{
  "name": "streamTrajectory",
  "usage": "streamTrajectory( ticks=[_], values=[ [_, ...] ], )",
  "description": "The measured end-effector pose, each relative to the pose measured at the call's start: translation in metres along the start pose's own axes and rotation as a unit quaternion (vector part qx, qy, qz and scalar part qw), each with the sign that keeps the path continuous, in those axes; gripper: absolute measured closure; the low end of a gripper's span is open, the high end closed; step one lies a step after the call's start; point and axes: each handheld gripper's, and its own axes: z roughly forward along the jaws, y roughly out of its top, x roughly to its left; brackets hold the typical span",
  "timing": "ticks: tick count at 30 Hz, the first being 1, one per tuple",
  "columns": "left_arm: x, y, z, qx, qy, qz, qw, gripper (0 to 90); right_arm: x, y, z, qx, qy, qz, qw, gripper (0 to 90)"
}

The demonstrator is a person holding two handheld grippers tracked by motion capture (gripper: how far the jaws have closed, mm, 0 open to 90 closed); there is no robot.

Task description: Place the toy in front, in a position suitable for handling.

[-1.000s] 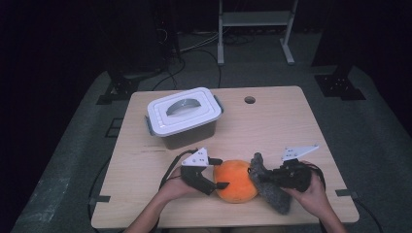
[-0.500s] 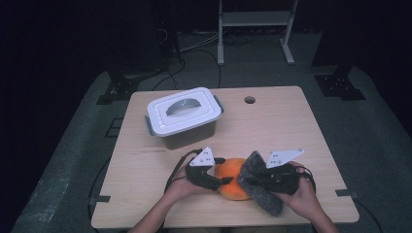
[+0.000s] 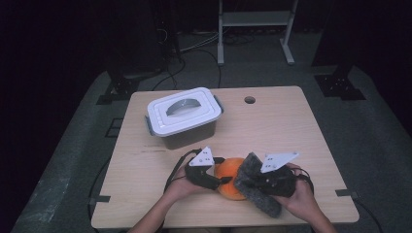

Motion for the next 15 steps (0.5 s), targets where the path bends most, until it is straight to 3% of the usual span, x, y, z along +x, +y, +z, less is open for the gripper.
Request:
streamTrajectory(
  ticks=[8,10,13,15],
  values=[
    [-0.001,0.001,-0.001,-0.001,0.004,0.006,1.0000,29.4,-0.006,-0.018,-0.009,0.019,-0.007,0.012,0.9997,79.0],
    [-0.001,0.002,0.000,-0.001,0.006,0.006,1.0000,29.4,-0.004,-0.016,-0.011,0.011,-0.006,0.015,0.9998,78.9],
    [-0.002,0.002,0.001,-0.001,0.019,0.012,0.9998,29.2,0.005,-0.006,-0.009,-0.002,-0.001,0.000,1.0000,78.9],
    [-0.003,0.003,0.001,0.000,0.029,0.018,0.9994,29.2,0.011,0.000,-0.002,0.007,-0.002,-0.014,0.9999,78.9]
  ],
)
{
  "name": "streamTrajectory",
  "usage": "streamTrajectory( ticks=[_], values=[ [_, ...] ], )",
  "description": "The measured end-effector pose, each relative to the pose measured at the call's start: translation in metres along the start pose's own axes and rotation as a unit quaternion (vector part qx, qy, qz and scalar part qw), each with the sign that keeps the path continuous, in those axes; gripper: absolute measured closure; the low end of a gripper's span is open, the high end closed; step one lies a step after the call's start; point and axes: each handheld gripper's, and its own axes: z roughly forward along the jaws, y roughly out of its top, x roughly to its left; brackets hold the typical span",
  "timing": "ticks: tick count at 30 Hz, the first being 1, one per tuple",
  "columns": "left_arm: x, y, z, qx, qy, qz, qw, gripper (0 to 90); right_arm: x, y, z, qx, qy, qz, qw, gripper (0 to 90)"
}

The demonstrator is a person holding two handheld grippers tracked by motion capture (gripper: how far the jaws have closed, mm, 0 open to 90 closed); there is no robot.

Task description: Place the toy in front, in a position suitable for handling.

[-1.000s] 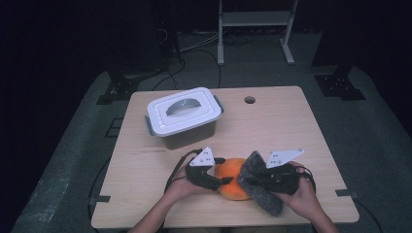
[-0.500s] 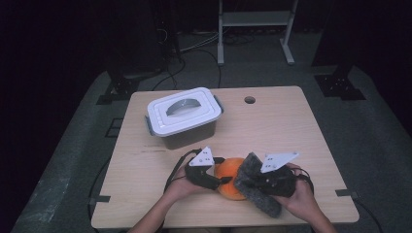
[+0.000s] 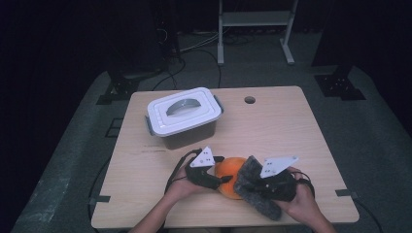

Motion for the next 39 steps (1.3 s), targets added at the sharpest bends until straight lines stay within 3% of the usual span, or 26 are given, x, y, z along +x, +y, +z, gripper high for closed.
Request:
streamTrajectory(
  ticks=[2,7,11,15,19,23,28,33,35,39],
  values=[
    [0.000,-0.001,0.000,-0.001,-0.001,-0.004,1.0000,29.0,0.001,0.000,0.008,0.016,-0.001,-0.008,0.9998,78.9],
    [0.001,-0.001,-0.001,-0.003,-0.007,-0.006,1.0000,28.8,-0.007,-0.010,0.002,0.017,0.007,0.010,0.9998,78.8],
    [-0.001,0.000,0.001,-0.005,-0.026,-0.001,0.9996,28.7,-0.011,-0.010,-0.009,-0.011,0.009,0.027,0.9995,78.7],
    [-0.007,0.001,0.002,-0.006,-0.037,0.019,0.9991,27.8,-0.021,-0.002,-0.016,-0.039,-0.010,0.042,0.9983,78.7],
    [-0.009,0.004,0.001,-0.002,-0.039,0.017,0.9991,23.0,-0.028,-0.008,-0.006,-0.019,-0.003,0.054,0.9983,78.7],
    [-0.011,0.009,-0.003,0.012,-0.035,0.005,0.9993,18.6,-0.025,-0.014,-0.007,-0.009,0.000,0.052,0.9986,78.7],
    [-0.017,0.012,-0.003,0.027,-0.031,0.022,0.9989,22.4,-0.025,-0.019,-0.010,0.004,0.005,0.058,0.9983,78.9],
    [-0.020,0.011,0.001,0.029,-0.037,0.036,0.9982,21.9,-0.018,0.000,-0.016,-0.022,-0.003,0.040,0.9989,78.9],
    [-0.022,0.012,0.000,0.033,-0.038,0.046,0.9977,21.2,-0.018,0.008,-0.011,-0.014,-0.010,0.031,0.9994,78.9],
    [-0.019,0.010,-0.001,0.030,-0.040,0.039,0.9980,19.0,-0.022,0.007,0.000,-0.006,-0.002,0.037,0.9993,79.0]
  ],
)
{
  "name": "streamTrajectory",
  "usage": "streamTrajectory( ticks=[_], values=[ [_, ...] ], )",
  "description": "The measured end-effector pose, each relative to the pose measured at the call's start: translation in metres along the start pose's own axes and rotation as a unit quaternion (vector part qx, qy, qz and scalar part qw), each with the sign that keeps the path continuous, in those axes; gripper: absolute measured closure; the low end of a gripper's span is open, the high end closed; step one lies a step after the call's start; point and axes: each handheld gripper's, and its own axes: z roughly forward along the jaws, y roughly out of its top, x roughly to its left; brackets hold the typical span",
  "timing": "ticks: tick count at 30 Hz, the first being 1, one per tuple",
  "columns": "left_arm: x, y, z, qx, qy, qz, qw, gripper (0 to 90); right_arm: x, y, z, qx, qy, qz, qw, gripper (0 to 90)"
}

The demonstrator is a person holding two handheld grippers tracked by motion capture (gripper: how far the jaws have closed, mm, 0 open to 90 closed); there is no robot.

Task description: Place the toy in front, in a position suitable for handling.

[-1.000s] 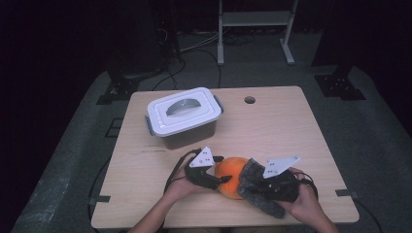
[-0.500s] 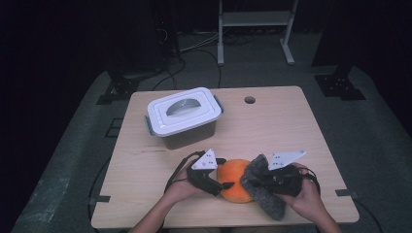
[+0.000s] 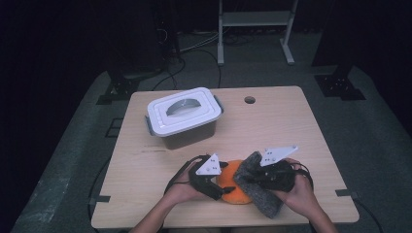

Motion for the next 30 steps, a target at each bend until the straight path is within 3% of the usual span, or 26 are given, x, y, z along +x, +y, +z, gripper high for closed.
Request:
streamTrajectory(
  ticks=[3,6,10,14,16,21,23,25,27,29,30],
  values=[
    [0.002,0.002,-0.003,0.000,0.000,-0.020,0.9998,14.2,-0.003,-0.006,-0.003,0.002,0.003,0.006,1.0000,79.0],
    [0.001,0.001,-0.005,0.002,0.004,-0.026,0.9997,13.6,-0.004,-0.015,-0.006,0.005,0.015,0.015,0.9998,78.9],
    [0.000,0.000,-0.002,0.009,0.005,-0.016,0.9998,17.9,-0.006,-0.022,-0.014,0.005,0.030,0.028,0.9991,79.0],
    [-0.004,0.001,0.001,0.005,-0.001,0.010,0.9999,18.8,-0.011,-0.010,-0.031,-0.036,0.012,0.029,0.9989,79.0],
    [-0.007,0.002,0.001,0.001,-0.002,0.021,0.9998,19.1,-0.014,-0.004,-0.031,-0.046,0.003,0.031,0.9985,79.0],
    [-0.003,0.002,-0.005,-0.006,-0.002,0.006,1.0000,16.9,-0.016,-0.012,-0.008,-0.008,0.019,0.037,0.9991,78.9],
    [-0.001,0.002,-0.008,-0.021,0.005,-0.005,0.9998,16.9,-0.015,-0.015,-0.010,-0.007,0.023,0.039,0.9990,78.8],
    [0.001,0.003,-0.009,-0.016,0.009,-0.018,0.9997,13.2,-0.013,-0.019,-0.013,0.003,0.023,0.036,0.9991,78.7],
    [0.001,0.001,-0.006,-0.014,-0.004,-0.023,0.9996,14.2,-0.014,-0.024,-0.015,0.011,0.042,0.042,0.9982,78.5],
    [-0.002,0.001,-0.002,-0.011,-0.020,-0.018,0.9996,18.5,-0.014,-0.023,-0.019,0.018,0.053,0.042,0.9975,78.5],
    [-0.005,0.002,0.000,-0.011,-0.017,-0.005,0.9998,21.4,-0.014,-0.021,-0.022,0.018,0.053,0.040,0.9976,78.6]
  ],
)
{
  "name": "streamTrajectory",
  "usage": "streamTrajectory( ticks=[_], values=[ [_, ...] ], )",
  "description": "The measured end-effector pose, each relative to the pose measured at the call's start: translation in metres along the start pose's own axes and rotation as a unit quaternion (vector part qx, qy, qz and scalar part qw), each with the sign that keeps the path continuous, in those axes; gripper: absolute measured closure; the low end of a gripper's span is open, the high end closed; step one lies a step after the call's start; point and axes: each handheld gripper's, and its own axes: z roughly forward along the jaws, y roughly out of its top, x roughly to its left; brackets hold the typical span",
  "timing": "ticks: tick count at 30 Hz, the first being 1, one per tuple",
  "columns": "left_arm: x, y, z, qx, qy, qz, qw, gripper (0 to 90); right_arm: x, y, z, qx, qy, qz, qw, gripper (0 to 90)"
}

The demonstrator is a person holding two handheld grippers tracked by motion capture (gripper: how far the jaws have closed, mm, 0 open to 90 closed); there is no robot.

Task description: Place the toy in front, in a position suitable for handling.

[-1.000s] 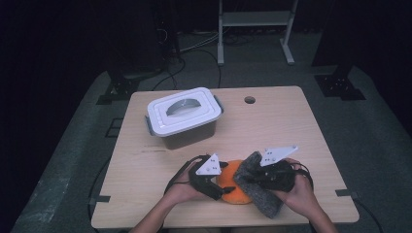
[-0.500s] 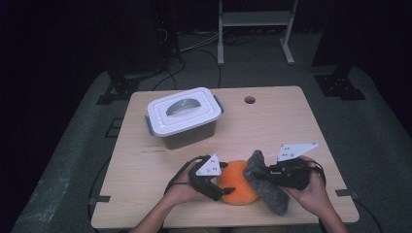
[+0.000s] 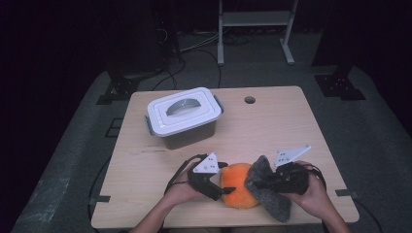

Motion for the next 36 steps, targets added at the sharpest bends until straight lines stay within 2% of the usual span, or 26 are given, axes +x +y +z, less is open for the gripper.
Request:
streamTrajectory(
  ticks=[3,5,8,9,11,12,14,17,21,23,28,32,34,36],
  values=[
    [-0.005,0.004,0.002,-0.002,0.001,0.024,0.9997,23.8,0.007,0.014,-0.010,-0.031,-0.012,-0.013,0.9994,78.7],
    [-0.008,0.005,0.003,-0.002,0.003,0.038,0.9993,24.2,0.014,0.024,-0.007,-0.039,-0.021,-0.032,0.9985,78.6],
    [-0.010,0.004,0.002,0.003,0.005,0.051,0.9987,25.8,0.018,0.026,0.007,-0.012,-0.025,-0.049,0.9984,78.5],
    [-0.011,0.004,0.002,0.004,0.004,0.054,0.9985,25.8,0.017,0.024,0.011,-0.003,-0.026,-0.049,0.9984,78.5],
    [-0.011,0.003,0.002,-0.001,0.001,0.053,0.9986,25.7,0.010,0.019,0.011,-0.002,-0.003,-0.033,0.9994,78.5],
    [-0.010,0.003,0.002,-0.002,0.001,0.050,0.9987,25.6,0.007,0.017,0.008,0.002,0.001,-0.027,0.9996,78.4],
    [-0.009,0.003,0.002,-0.003,-0.001,0.043,0.9991,24.4,0.001,0.012,0.002,0.009,-0.003,-0.015,0.9998,78.4],
    [-0.009,0.003,0.003,-0.004,-0.004,0.049,0.9988,24.5,-0.003,0.008,-0.006,0.003,-0.017,-0.005,0.9998,78.5],
    [-0.011,0.004,0.003,-0.005,0.001,0.067,0.9977,24.6,-0.001,0.016,-0.004,-0.020,-0.016,-0.010,0.9996,77.2],
    [-0.009,0.002,0.003,-0.007,0.000,0.060,0.9982,25.3,-0.001,0.018,0.002,-0.008,-0.012,-0.017,0.9997,76.8],
    [-0.005,-0.001,0.001,-0.010,-0.004,0.055,0.9984,26.3,-0.011,0.006,0.000,-0.010,0.002,0.006,0.9999,77.7],
    [-0.008,0.000,0.002,-0.017,-0.007,0.069,0.9975,26.3,-0.012,0.006,-0.008,-0.031,0.002,0.022,0.9993,78.1],
    [-0.011,0.001,0.003,-0.020,-0.008,0.083,0.9963,26.3,-0.007,0.015,-0.008,-0.040,-0.001,0.010,0.9991,78.2],
    [-0.014,0.002,0.002,-0.020,-0.007,0.106,0.9942,26.3,0.000,0.023,-0.003,-0.042,-0.005,-0.007,0.9991,78.0]
  ],
)
